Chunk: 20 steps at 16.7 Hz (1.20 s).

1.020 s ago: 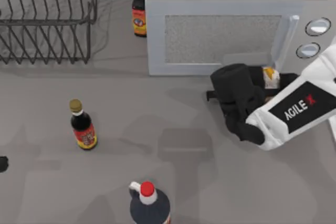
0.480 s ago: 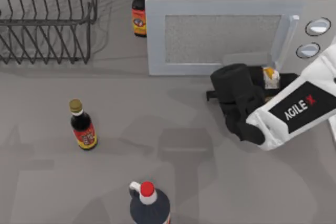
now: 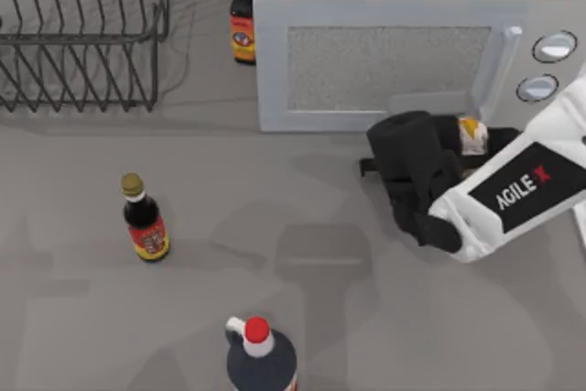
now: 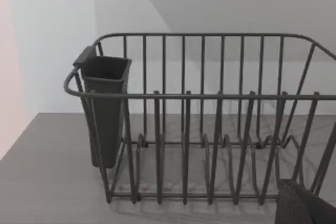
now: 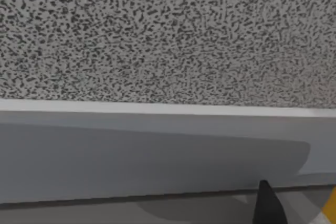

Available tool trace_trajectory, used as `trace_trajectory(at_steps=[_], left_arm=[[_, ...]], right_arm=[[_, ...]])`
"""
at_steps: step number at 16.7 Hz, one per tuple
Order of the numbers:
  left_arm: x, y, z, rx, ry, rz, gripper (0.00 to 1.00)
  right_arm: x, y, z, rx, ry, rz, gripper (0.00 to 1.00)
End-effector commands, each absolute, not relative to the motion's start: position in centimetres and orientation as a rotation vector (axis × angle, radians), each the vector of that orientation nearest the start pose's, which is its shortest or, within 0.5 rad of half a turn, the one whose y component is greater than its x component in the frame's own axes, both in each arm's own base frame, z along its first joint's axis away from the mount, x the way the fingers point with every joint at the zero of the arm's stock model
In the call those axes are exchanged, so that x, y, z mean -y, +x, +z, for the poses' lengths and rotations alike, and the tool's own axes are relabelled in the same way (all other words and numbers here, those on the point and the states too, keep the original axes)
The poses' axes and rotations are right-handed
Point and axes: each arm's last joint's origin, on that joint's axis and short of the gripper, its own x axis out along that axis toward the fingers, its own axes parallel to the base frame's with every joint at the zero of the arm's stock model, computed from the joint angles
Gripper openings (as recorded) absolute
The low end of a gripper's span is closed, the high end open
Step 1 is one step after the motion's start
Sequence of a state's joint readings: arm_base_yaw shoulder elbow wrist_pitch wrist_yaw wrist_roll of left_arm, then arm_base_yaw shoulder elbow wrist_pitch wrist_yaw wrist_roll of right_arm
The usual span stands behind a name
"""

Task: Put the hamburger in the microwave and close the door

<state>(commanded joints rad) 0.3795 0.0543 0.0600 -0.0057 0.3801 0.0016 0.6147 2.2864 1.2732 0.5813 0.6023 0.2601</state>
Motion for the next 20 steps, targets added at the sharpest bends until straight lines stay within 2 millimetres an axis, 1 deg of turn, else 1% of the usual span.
trace_trajectory(at_steps=[20], left_arm=[[-0.8, 9.3, 19.6, 0.0, 0.001, -0.001, 0.0]], right_arm=[[-25.7, 38.7, 8.3, -0.349, 0.002, -0.01, 1.0]])
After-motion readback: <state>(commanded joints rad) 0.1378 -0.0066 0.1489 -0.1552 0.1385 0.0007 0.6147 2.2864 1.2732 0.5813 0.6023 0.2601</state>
